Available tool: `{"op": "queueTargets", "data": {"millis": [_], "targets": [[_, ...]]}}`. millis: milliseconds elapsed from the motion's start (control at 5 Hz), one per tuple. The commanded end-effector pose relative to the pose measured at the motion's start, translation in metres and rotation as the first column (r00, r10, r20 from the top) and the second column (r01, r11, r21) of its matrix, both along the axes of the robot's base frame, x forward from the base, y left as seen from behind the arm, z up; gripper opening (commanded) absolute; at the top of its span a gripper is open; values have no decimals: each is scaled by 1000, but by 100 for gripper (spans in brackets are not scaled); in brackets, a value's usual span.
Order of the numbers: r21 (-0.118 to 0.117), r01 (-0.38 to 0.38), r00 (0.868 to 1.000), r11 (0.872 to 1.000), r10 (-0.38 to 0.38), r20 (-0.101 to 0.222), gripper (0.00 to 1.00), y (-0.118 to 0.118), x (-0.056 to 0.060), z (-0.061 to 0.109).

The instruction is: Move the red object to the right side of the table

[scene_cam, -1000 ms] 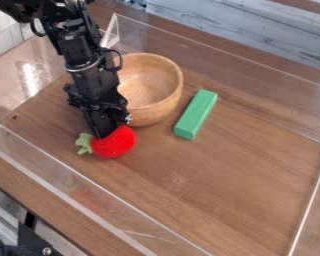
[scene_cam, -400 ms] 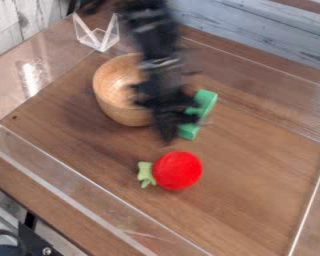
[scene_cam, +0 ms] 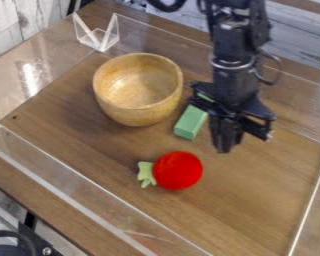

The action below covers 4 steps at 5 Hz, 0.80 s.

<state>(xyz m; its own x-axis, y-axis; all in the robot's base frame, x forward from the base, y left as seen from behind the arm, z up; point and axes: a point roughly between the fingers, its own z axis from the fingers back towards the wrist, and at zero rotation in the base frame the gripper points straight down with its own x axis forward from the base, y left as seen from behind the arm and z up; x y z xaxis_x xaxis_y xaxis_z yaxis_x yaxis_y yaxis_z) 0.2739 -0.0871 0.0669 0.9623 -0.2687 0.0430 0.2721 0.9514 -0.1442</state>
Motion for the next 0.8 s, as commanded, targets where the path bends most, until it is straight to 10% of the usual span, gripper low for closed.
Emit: {"op": "queueTargets", "data": {"millis": [0, 600], "targets": [[-3, 69, 996, 998, -69, 52, 100, -10, 0, 0], [51, 142, 989, 989, -144, 39, 100, -12, -14, -10]]}}
